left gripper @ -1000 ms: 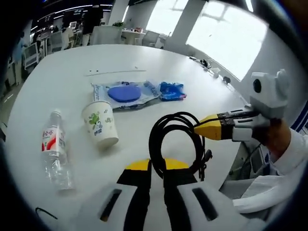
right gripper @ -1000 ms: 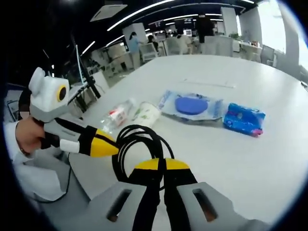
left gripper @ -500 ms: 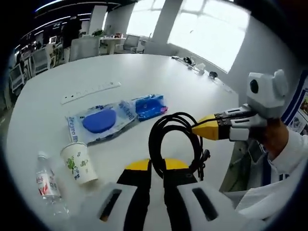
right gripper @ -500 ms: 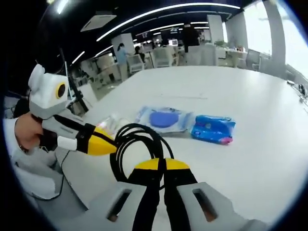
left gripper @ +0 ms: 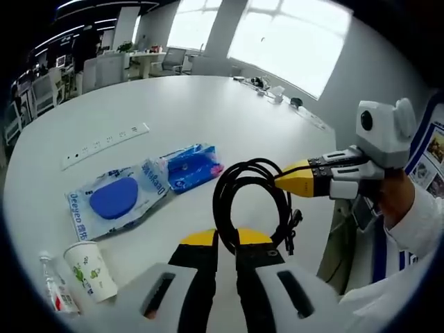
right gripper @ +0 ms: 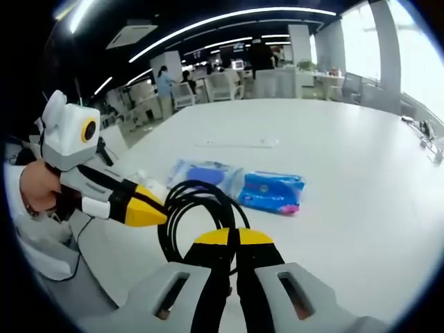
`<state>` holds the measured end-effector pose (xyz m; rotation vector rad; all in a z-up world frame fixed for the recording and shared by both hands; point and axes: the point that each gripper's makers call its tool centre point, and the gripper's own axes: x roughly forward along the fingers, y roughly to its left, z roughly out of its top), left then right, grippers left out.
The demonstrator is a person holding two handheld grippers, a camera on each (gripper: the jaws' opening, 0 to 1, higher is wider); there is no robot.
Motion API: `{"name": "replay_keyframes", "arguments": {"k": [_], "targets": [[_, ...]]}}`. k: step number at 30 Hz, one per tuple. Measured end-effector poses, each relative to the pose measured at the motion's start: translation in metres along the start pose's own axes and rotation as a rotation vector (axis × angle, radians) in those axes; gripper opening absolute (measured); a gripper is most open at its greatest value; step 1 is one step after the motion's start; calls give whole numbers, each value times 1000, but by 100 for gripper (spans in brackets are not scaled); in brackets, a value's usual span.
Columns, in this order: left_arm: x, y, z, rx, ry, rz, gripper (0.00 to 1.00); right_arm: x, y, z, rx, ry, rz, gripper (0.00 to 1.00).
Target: Arrange the tabletop items into an orderly group along one side of the table until the central work area is clear of visible clutter.
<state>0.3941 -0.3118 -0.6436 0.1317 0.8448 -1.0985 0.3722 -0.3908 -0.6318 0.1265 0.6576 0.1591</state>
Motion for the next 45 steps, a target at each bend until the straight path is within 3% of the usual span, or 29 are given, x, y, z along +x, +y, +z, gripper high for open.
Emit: {"name": "replay_keyframes", "arguments": {"k": [22, 45], "targets": [[73, 18, -11, -100, 110, -22, 6, 50, -53, -27, 32, 99, -7, 0], [106, 33, -25, -179, 171, -30, 6, 80, -73, -52, 46, 158, -12, 0]]}}
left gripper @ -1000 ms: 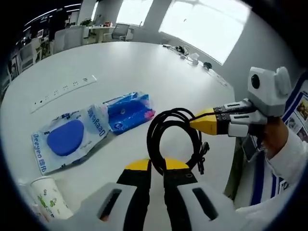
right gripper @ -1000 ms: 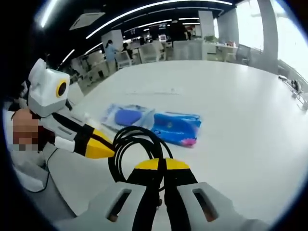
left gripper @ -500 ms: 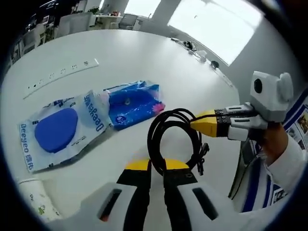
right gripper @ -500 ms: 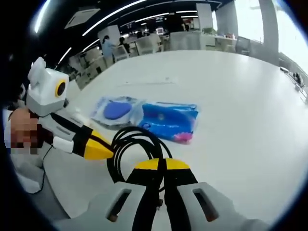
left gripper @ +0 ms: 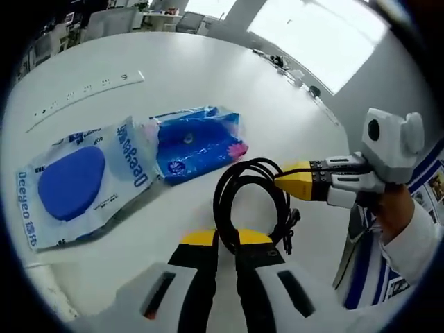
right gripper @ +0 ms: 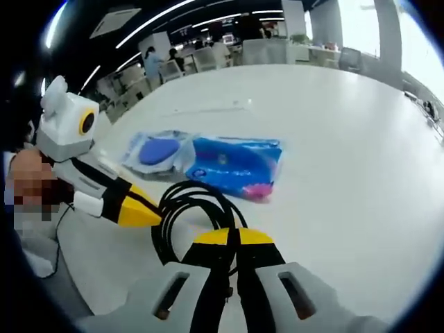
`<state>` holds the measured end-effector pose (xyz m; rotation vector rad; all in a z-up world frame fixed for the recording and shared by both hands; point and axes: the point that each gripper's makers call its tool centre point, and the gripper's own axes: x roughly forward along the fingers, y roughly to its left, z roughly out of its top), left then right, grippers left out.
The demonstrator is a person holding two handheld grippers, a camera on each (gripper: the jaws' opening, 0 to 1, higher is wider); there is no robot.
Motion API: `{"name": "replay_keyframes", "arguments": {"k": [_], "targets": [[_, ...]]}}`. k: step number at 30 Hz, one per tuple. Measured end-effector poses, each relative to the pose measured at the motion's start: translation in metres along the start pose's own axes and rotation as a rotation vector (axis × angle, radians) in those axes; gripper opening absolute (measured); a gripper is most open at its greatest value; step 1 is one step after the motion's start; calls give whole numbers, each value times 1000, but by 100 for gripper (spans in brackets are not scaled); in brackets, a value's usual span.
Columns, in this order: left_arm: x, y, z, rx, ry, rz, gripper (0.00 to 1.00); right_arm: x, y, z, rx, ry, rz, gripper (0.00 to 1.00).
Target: Arrange the tabletop items into an orderly group along one side of the table until the central work area is clear of visible clutter.
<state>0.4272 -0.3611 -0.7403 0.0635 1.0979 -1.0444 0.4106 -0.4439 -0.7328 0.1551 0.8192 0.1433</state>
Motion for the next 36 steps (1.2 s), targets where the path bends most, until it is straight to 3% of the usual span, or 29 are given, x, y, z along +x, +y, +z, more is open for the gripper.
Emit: {"name": "replay_keyframes", "arguments": {"k": [23, 36], "targets": [[11, 12, -5, -79, 7, 11, 5, 16, -4, -5, -58, 10, -11, 0], [11, 13, -5, -69, -9, 15, 7, 19, -6, -7, -95, 4, -18, 0]]}}
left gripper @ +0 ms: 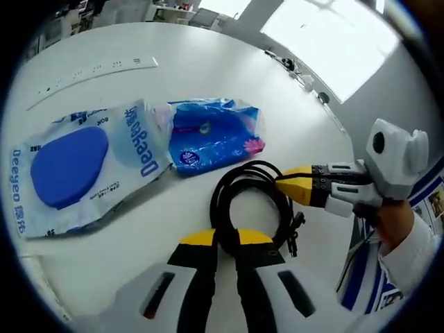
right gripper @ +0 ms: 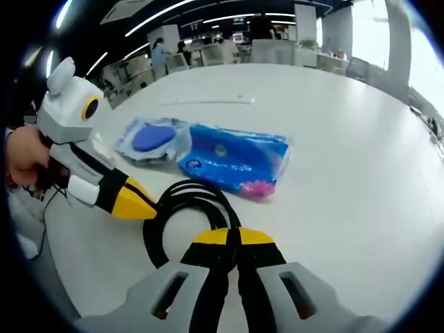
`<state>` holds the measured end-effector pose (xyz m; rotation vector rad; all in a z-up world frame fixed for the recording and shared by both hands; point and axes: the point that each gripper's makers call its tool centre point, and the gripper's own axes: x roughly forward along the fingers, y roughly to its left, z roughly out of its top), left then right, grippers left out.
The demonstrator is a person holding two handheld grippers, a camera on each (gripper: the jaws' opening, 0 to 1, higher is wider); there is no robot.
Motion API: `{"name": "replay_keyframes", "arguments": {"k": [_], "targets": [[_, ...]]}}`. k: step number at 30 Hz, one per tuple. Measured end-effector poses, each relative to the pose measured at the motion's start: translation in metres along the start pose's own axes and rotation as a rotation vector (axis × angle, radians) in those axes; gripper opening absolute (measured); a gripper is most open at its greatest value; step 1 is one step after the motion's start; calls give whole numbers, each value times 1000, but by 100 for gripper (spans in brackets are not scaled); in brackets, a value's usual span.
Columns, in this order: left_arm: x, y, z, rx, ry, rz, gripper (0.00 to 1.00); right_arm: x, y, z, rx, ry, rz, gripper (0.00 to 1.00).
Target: Arrange the tabletop items into an orderly group along one side of the table until the central work area is clear of visible clutter.
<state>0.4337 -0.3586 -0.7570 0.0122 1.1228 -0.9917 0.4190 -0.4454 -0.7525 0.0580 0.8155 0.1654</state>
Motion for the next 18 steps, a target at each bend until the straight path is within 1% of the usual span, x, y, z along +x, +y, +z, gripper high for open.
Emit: {"name": "replay_keyframes", "arguments": {"k": [1, 3, 5, 6, 9, 15, 18], "targets": [[0, 2, 1, 10, -6, 8, 6, 0, 0, 0, 1, -2, 0, 0], [-2, 0, 3, 12, -15, -1, 5, -1, 1, 0, -4, -3, -2, 0], [-3, -1, 4, 13, -15, -2, 7, -1, 1, 0, -10, -4, -3, 0], [-4, 0, 5, 27, -20, 2, 10, -2, 1, 0, -9, -4, -4, 1], [-5, 0, 6, 36, -25, 7, 15, -3, -1, 1, -11, -10, -12, 6], [-9, -1, 8, 51, -33, 7, 18, -6, -2, 4, -9, -23, -18, 10], [-11, -2, 9, 57, -39, 4, 21, -8, -1, 6, -12, -26, -19, 13]]}}
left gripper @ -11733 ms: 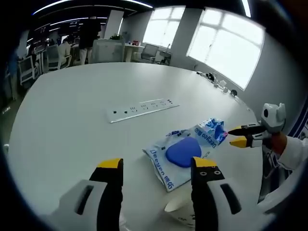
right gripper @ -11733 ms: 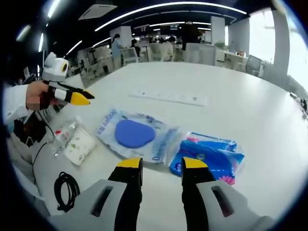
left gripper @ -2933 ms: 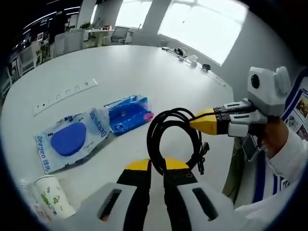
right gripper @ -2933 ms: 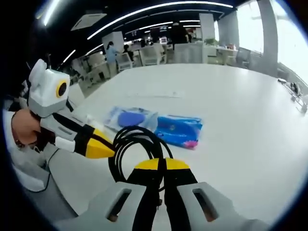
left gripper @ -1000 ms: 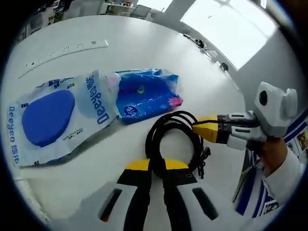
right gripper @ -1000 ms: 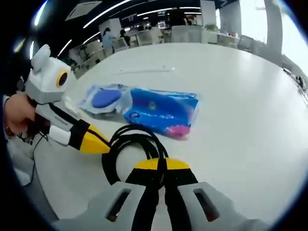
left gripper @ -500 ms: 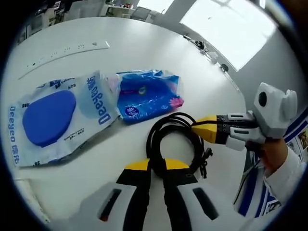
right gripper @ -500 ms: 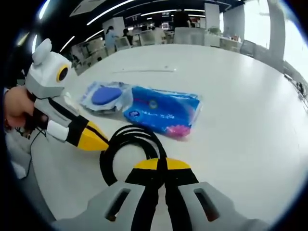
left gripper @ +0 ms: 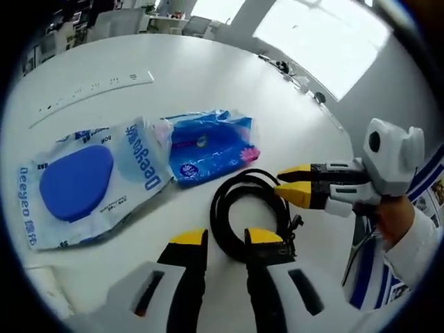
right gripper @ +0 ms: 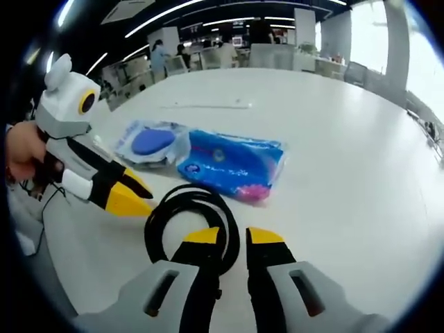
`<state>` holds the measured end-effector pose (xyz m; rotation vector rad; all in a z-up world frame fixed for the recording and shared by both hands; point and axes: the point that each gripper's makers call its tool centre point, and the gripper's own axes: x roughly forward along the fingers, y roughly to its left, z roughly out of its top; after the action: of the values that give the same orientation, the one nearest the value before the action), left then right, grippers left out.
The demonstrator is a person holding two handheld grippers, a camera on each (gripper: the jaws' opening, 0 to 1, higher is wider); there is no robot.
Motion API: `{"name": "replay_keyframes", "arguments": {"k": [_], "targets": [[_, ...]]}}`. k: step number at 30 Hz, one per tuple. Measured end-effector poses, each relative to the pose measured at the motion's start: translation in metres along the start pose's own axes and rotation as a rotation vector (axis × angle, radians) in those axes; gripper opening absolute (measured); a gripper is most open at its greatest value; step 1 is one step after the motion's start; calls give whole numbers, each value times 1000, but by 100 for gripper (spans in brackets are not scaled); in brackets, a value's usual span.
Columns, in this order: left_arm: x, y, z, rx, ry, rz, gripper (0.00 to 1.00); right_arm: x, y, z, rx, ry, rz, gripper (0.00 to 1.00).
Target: Arrange the tabletop items into an orderly group along one side of the table until the central work area is clear of visible clutter.
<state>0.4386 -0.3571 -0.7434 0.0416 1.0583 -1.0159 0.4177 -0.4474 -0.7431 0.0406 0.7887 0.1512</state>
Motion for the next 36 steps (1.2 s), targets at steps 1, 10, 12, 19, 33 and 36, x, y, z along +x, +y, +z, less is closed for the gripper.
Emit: {"name": "replay_keyframes", "arguments": {"k": [1, 10, 12, 19, 33, 36], "targets": [[-1, -1, 1, 4, -4, -2, 22, -1, 1, 1, 1, -2, 1, 14], [-8, -6, 6, 25, -21, -9, 29, -8, 3, 5, 5, -17, -1, 18], [-9, -6, 6, 33, -24, -7, 31, -10, 4, 6, 7, -21, 0, 20], [-19, -9, 9, 54, -49, -11, 38, -16, 6, 9, 3, -29, 0, 25], [-45, -10, 14, 96, -95, -23, 57, -34, 11, 21, 10, -65, 7, 33], [-51, -11, 13, 94, -95, -24, 61, -41, 13, 25, 3, -75, 5, 36]]}}
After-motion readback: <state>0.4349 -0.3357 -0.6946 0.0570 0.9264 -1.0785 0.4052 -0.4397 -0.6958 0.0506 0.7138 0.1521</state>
